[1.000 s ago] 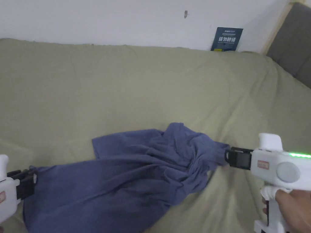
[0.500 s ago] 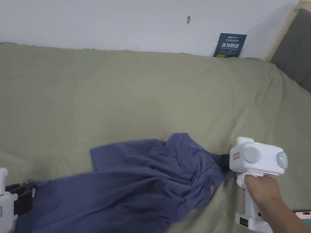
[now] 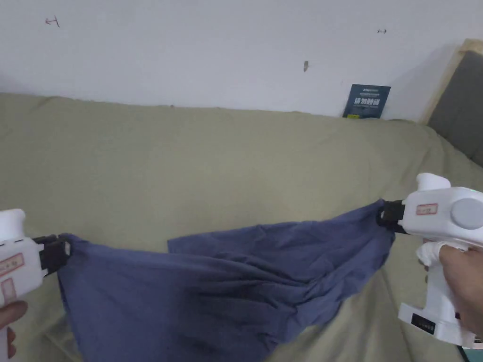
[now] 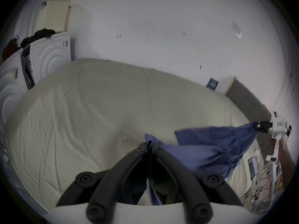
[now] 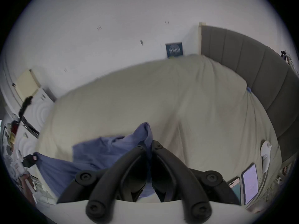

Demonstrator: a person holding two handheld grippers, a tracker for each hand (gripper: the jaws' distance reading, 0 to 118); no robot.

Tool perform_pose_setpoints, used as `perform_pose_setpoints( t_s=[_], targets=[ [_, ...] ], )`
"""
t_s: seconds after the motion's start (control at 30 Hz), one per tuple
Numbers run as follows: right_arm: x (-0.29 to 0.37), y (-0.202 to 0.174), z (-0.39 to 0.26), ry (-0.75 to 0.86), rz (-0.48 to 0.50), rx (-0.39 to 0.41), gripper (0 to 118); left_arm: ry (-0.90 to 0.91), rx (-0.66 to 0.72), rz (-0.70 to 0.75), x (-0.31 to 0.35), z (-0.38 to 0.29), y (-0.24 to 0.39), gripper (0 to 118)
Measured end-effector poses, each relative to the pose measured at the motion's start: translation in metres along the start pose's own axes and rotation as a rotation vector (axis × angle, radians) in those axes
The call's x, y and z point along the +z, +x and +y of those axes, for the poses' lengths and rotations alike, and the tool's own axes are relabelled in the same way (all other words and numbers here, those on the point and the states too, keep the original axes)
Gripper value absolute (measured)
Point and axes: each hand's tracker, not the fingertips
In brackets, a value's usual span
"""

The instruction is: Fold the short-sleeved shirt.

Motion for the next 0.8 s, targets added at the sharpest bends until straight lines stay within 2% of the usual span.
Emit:
perform_pose_setpoints(
  t_s=[0.07,0.17,0.27,0.37,0.43,0.5,0.57,0.6,0.63,0.7,0.8],
  targets=[
    [0.026,-0.01,0.022,0.046,0.035,0.001,6,0.044,-0.014,-0.001,0.016,0.02,0.007,0],
    [0.072,-0.032,0.054,0.132,0.075,0.046,6,0.147,0.014,-0.027,0.049,0.056,0.012,0],
    [0.125,-0.053,0.088,0.218,0.121,0.032,5,0.247,0.039,-0.039,0.083,0.1,0.013,0],
    [0.164,-0.066,0.135,0.315,0.11,0.068,5,0.323,0.047,-0.044,0.115,0.154,0.01,0],
    [0.189,-0.072,0.167,0.346,0.134,0.053,6,0.373,0.099,-0.062,0.132,0.191,0.006,0],
    [0.219,-0.083,0.192,0.404,0.13,0.025,6,0.404,0.099,-0.052,0.146,0.229,0.006,0],
    [0.239,-0.093,0.22,0.453,0.122,0.056,6,0.445,0.082,-0.022,0.152,0.264,0.005,0],
    [0.252,-0.103,0.224,0.491,0.082,0.05,6,0.464,0.084,-0.034,0.155,0.28,0.005,0],
    [0.259,-0.108,0.231,0.507,0.083,0.044,6,0.476,0.093,-0.052,0.157,0.293,0.005,0],
    [0.268,-0.117,0.247,0.536,0.056,0.031,5,0.486,0.138,-0.057,0.157,0.317,0.006,0],
    [0.267,-0.122,0.262,0.58,0.051,0.023,5,0.503,0.11,-0.035,0.15,0.34,0.011,0]
  ],
)
